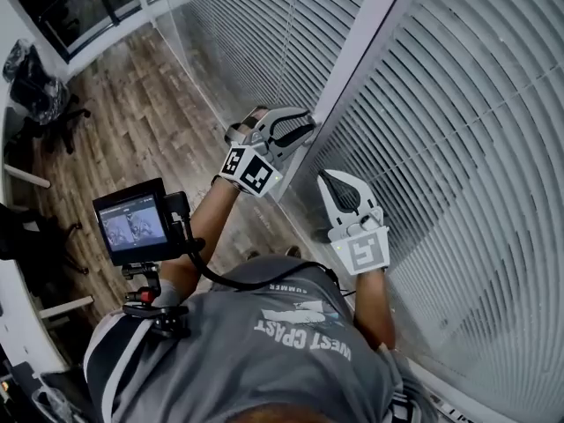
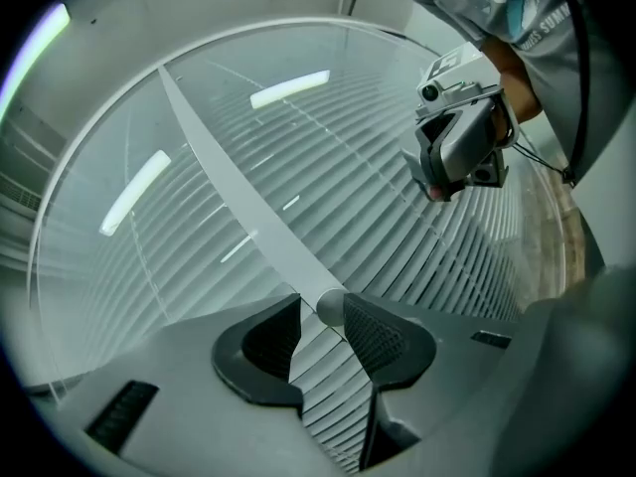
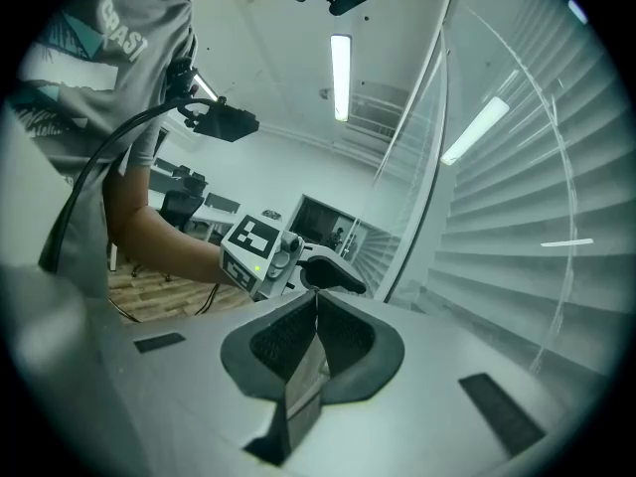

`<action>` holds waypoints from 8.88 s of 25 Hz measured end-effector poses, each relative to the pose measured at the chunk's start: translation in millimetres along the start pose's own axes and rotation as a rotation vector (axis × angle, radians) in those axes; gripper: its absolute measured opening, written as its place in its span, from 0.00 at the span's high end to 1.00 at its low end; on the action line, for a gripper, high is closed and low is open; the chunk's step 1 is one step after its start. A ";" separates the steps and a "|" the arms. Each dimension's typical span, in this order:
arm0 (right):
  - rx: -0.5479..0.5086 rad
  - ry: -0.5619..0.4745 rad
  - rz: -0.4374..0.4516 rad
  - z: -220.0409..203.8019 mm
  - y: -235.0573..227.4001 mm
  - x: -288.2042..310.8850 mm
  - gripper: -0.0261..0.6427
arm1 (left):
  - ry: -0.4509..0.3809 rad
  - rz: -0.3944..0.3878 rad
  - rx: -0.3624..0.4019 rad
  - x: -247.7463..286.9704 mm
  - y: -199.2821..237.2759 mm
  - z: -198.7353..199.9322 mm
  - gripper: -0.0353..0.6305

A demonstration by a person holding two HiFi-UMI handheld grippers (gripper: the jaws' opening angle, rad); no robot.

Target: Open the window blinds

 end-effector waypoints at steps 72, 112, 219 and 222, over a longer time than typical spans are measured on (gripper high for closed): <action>0.041 0.036 0.061 -12.5 10.6 7.0 0.95 | -0.281 0.205 -1.225 4.7 11.0 -7.5 0.76; 0.048 0.057 0.065 -25.5 17.2 8.4 0.96 | -0.376 0.231 -1.495 1.8 6.5 -14.1 0.76; 0.230 -0.051 0.003 -16.8 5.2 21.8 0.95 | 0.113 0.239 -0.310 -102.2 25.0 0.8 0.94; 0.235 -0.060 0.008 -19.9 6.7 20.9 0.96 | 0.115 0.234 -0.311 -101.8 23.4 0.4 0.94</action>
Point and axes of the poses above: the fingertips, and each gripper's own axes: x forward along the fingers, y to its left, z out of its top, the point moved 1 cm from there along -x, backward along the fingers, and after that the axes turned 8 degrees about -y, right-handed, at the moved point
